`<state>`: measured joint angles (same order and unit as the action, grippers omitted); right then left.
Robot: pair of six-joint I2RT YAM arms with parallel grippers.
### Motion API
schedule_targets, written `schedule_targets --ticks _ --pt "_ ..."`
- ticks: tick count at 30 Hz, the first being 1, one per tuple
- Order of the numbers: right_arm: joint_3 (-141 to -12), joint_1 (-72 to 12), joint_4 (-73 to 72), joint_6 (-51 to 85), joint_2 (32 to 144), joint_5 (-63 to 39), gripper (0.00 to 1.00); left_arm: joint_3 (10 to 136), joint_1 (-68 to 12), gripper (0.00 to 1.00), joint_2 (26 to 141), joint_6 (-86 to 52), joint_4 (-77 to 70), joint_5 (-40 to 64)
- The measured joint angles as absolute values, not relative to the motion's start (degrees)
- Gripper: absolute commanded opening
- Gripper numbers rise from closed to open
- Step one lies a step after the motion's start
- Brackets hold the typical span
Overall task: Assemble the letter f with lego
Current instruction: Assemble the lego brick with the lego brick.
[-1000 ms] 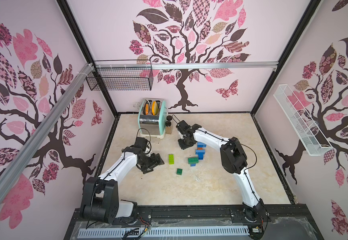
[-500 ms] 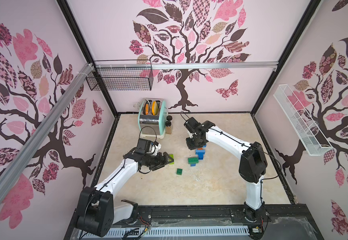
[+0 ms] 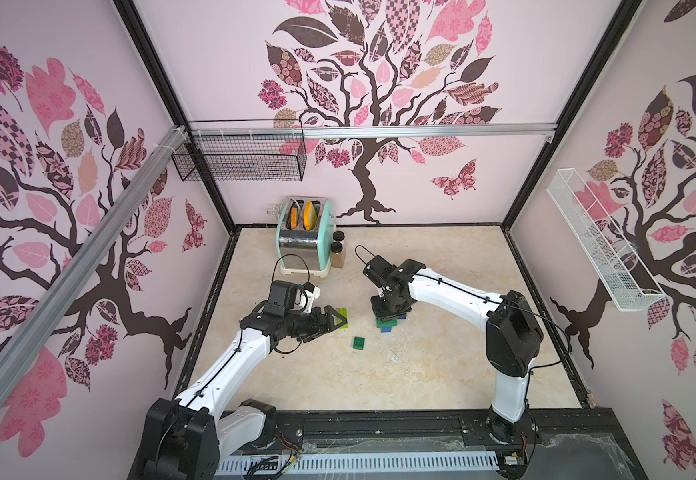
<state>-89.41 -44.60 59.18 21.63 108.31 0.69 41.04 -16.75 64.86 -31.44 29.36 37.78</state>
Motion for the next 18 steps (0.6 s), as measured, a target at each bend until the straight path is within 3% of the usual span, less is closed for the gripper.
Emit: schedule_targets --ticks 18 --pt "-87.13 -44.6 56.88 24.27 107.18 1.56 0.26 41.04 -17.3 0.86 65.19 -31.05 31.2 35.11"
